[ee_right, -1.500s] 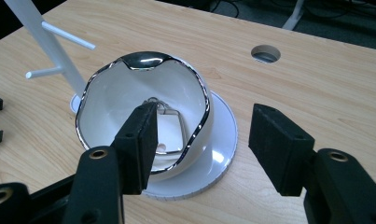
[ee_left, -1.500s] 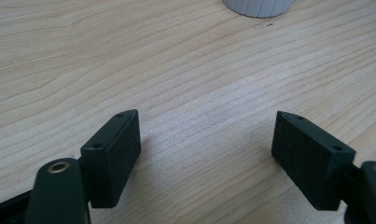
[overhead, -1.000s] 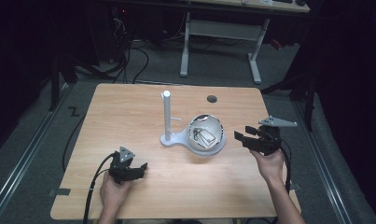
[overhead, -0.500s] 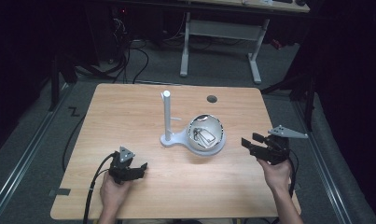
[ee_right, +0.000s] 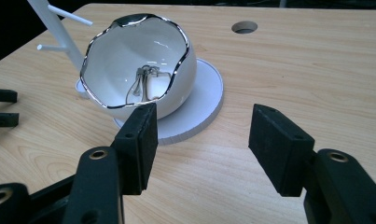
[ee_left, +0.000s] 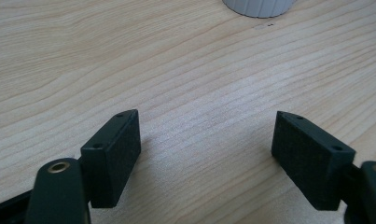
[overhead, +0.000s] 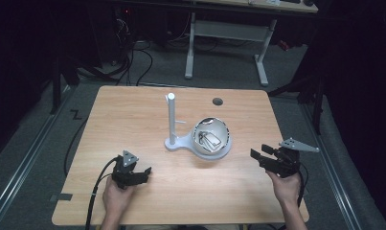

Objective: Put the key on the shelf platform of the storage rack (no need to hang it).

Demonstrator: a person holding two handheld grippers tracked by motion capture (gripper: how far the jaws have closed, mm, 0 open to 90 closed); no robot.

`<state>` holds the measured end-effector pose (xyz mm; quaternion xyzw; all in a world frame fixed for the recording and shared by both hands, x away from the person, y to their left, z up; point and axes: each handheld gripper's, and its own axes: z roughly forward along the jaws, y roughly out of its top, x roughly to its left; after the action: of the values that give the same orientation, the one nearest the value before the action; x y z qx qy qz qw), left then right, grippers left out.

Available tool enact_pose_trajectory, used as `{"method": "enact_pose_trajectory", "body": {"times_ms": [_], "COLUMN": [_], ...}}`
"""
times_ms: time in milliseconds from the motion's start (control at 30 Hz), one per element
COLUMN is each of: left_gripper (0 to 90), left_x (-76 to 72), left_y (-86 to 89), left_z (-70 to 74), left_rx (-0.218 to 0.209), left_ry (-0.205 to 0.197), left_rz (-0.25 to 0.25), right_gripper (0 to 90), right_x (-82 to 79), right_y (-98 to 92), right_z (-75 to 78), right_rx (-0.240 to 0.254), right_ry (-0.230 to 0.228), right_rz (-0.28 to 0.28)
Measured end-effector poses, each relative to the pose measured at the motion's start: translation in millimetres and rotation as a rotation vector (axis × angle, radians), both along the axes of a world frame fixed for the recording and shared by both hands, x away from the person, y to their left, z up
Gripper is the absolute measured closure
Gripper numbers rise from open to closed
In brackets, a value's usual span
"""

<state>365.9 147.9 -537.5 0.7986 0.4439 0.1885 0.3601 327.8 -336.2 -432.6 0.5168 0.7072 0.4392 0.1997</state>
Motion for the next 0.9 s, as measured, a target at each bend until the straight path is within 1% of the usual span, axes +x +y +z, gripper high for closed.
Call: {"method": "enact_pose_trajectory", "body": {"times_ms": [100, 433, 600, 833, 900], "left_gripper": [24.3, 24.3, 24.3, 24.3, 24.3], "left_x": [0.0, 0.0, 0.0, 0.0, -0.1], "left_y": [0.0, 0.0, 0.0, 0.0, 0.0], "left_z": [0.0, 0.0, 0.0, 0.1, 0.1], "left_rx": [0.000, 0.000, 0.000, 0.001, 0.001], "left_ry": [0.000, 0.000, 0.000, 0.001, 0.001], "left_rz": [0.000, 0.000, 0.000, 0.001, 0.001], "right_gripper": [42.5, 42.6, 42.6, 42.7, 42.6], "right_x": [-0.2, 0.9, 1.2, 1.4, 2.0], "right_y": [1.2, 10.3, 14.9, 18.2, 18.8], "right_z": [-4.1, -16.6, -24.7, -37.5, -42.0], "right_rx": [0.007, 0.005, -0.007, -0.014, -0.015], "right_ry": [0.003, 0.019, 0.028, 0.056, 0.057], "right_rz": [0.001, 0.013, 0.024, 0.017, 0.016]}}
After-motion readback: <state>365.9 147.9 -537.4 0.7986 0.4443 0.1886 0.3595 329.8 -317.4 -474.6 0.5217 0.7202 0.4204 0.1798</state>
